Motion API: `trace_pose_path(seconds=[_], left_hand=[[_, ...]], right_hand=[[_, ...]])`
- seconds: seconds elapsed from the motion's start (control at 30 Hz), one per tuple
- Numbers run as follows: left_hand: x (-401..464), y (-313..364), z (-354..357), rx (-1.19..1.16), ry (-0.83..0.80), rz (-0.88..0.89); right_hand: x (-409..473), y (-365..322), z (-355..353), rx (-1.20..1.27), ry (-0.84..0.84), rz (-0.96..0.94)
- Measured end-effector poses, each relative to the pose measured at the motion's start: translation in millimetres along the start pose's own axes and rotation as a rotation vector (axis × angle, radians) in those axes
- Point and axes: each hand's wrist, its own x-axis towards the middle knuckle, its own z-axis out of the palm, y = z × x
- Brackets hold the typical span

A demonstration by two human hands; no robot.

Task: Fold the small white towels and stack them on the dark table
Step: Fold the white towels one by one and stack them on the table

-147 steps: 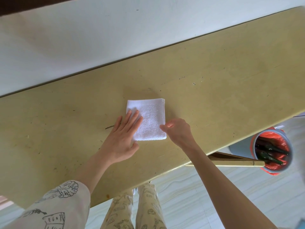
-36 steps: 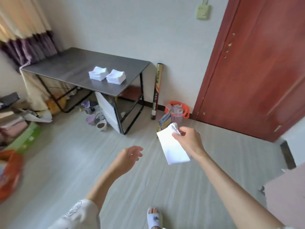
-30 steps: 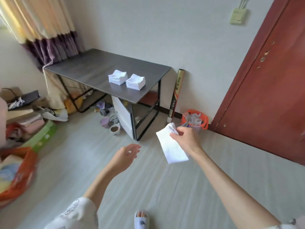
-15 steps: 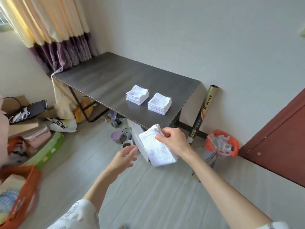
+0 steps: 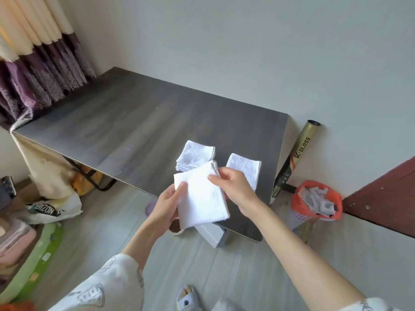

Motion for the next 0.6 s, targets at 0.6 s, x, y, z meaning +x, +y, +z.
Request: trace_pose_path(seconds=[0.6], left_hand=[[245,39,-38,0.741,0.116,0.007]], right_hand=[[218,56,33,-0.226,0.285,0.31]])
